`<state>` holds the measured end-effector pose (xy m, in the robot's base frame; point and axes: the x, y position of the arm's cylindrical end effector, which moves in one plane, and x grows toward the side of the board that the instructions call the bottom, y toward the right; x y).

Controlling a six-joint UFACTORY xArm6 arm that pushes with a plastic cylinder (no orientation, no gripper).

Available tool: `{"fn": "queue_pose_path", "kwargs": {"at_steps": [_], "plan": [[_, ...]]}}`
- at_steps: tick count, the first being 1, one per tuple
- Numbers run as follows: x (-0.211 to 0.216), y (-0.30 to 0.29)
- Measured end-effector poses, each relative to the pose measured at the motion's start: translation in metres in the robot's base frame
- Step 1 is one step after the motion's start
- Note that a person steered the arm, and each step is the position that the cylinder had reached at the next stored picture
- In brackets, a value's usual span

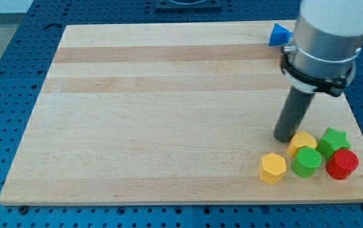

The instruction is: Move the red star above the yellow hexagon

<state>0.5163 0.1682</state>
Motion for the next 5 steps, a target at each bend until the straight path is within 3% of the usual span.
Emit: {"fn": "queue_pose_path", "kwargs": {"at_steps": [3, 5], "plan": [[-0.018, 0.026], [-0.077, 0.116]]}}
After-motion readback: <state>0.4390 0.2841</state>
